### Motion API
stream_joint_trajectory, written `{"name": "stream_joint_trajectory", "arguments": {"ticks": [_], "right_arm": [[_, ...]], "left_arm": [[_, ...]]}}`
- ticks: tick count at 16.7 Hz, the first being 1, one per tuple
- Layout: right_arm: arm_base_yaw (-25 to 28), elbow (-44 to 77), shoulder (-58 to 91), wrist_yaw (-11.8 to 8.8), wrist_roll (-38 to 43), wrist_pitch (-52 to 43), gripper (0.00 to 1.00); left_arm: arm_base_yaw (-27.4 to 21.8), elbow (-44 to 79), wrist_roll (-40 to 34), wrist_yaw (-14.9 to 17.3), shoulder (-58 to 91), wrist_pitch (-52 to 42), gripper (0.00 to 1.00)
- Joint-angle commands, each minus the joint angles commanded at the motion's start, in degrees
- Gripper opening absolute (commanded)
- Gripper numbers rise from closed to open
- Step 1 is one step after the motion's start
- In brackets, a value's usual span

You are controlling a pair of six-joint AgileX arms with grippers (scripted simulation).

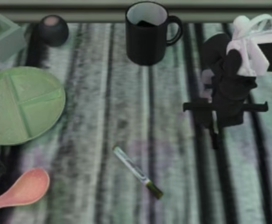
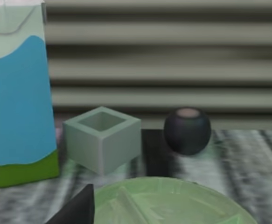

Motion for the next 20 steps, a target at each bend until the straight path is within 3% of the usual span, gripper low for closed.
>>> {"name": "stream_joint_trajectory", "arguments": {"ticks": [5,6,10,14,20], "right_arm": [[0.0,0.0,0.0,0.0,0.0,0.0,0.0],[0.8,1.4,-3.0,-3.2,2.0,-0.8,0.0],[0.9,0.6,-3.8,-4.3,1.0,2.9,0.0],[0.9,-2.4,-6.0,-8.0,-2.1,15.4,0.0],[0.7,-11.0,-11.2,-16.2,-9.2,43.8,0.0]], "left_arm": [[0.0,0.0,0.0,0.0,0.0,0.0,1.0],[0.0,0.0,0.0,0.0,0.0,0.0,1.0],[0.0,0.0,0.0,0.0,0.0,0.0,1.0],[0.0,0.0,0.0,0.0,0.0,0.0,1.0],[0.0,0.0,0.0,0.0,0.0,0.0,1.0]]}}
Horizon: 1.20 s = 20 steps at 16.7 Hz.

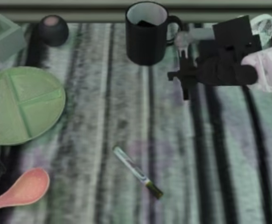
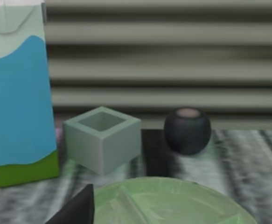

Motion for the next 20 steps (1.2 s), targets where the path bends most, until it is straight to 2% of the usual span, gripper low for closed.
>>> {"name": "stream_joint_trajectory", "arguments": {"ticks": [6,10,12,17,18,20], "right_arm": [[-0.2,-9.2,-7.0,-8.4,-7.5,30.9,0.0],[-0.4,-12.9,-11.4,-12.1,-11.1,42.7,0.0],[-0.4,-13.6,-12.5,-13.0,-11.9,45.0,0.0],[-0.2,-13.4,-12.4,-13.0,-11.9,45.1,0.0],[0.0,-13.6,-12.6,-12.8,-11.9,45.1,0.0],[1.8,-15.0,-14.8,-10.9,-11.9,44.5,0.0]], "left_arm": [[0.0,0.0,0.0,0.0,0.0,0.0,1.0],[0.0,0.0,0.0,0.0,0.0,0.0,1.0],[0.0,0.0,0.0,0.0,0.0,0.0,1.0],[0.0,0.0,0.0,0.0,0.0,0.0,1.0],[0.0,0.0,0.0,0.0,0.0,0.0,1.0],[0.0,0.0,0.0,0.0,0.0,0.0,1.0]]}}
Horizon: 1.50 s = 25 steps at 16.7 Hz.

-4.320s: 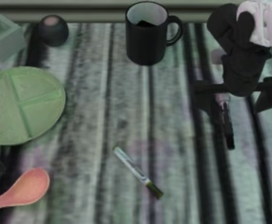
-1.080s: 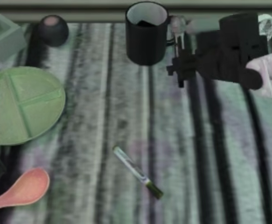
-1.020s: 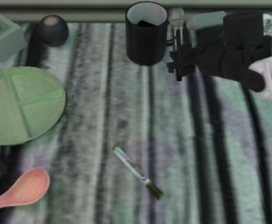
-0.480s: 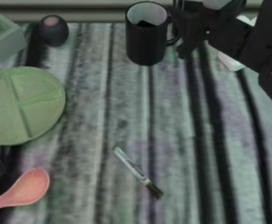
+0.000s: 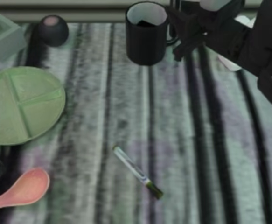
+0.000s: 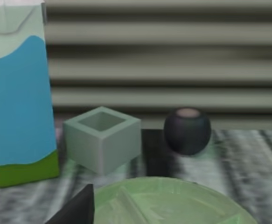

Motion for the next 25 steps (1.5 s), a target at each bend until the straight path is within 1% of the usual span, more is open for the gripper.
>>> {"name": "stream_joint_trajectory", "arguments": {"ticks": [1,5,7,8,20,22,23,25], "right_arm": [[1.5,-1.1,-1.9,1.5,0.0,-0.4,0.0],[9.3,-6.7,-11.2,8.8,0.0,-2.6,0.0],[12.2,-8.5,-14.2,11.4,-0.1,-3.2,0.0],[12.8,-8.9,-14.8,12.0,-0.1,-3.3,0.0],[12.9,-9.0,-14.8,12.1,-0.1,-3.3,0.0],[12.9,-9.0,-14.8,12.1,-0.1,-3.3,0.0],[12.9,-9.0,-14.8,12.1,-0.1,-3.3,0.0],[12.9,-9.0,-14.8,12.1,-0.1,-3.3,0.0]], "left_arm": [[0.0,0.0,0.0,0.0,0.0,0.0,1.0],[0.0,0.0,0.0,0.0,0.0,0.0,1.0],[0.0,0.0,0.0,0.0,0.0,0.0,1.0],[0.0,0.0,0.0,0.0,0.0,0.0,1.0],[0.0,0.1,0.0,0.1,0.1,0.1,1.0],[-0.7,1.6,0.0,1.6,1.9,1.2,1.0],[-1.3,3.0,0.1,2.9,3.8,2.2,1.0],[-2.9,6.9,0.1,6.6,9.3,5.1,1.0]]}}
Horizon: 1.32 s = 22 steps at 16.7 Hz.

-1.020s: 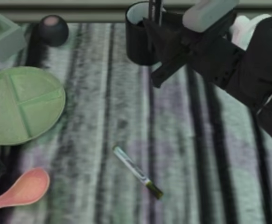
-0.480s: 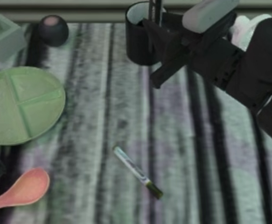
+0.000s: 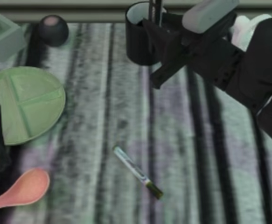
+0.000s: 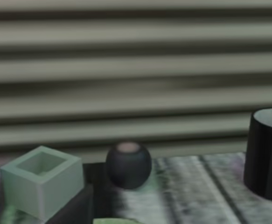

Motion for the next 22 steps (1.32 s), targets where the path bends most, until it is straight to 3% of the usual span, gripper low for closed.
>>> {"name": "stream_joint_trajectory", "arguments": {"ticks": [9,13,17,22], "right_arm": [[0.0,0.0,0.0,0.0,0.0,0.0,0.0],[0.0,0.0,0.0,0.0,0.0,0.0,0.0],[0.0,0.0,0.0,0.0,0.0,0.0,0.0],[0.0,0.0,0.0,0.0,0.0,0.0,0.0]], "left_arm": [[-9.8,22.5,0.1,22.9,41.9,16.1,1.0],[-13.4,30.9,0.1,31.2,55.4,22.3,1.0],[-15.2,35.6,0.4,35.4,62.1,25.8,1.0],[-15.0,35.6,0.4,35.5,62.2,25.8,1.0]]}}
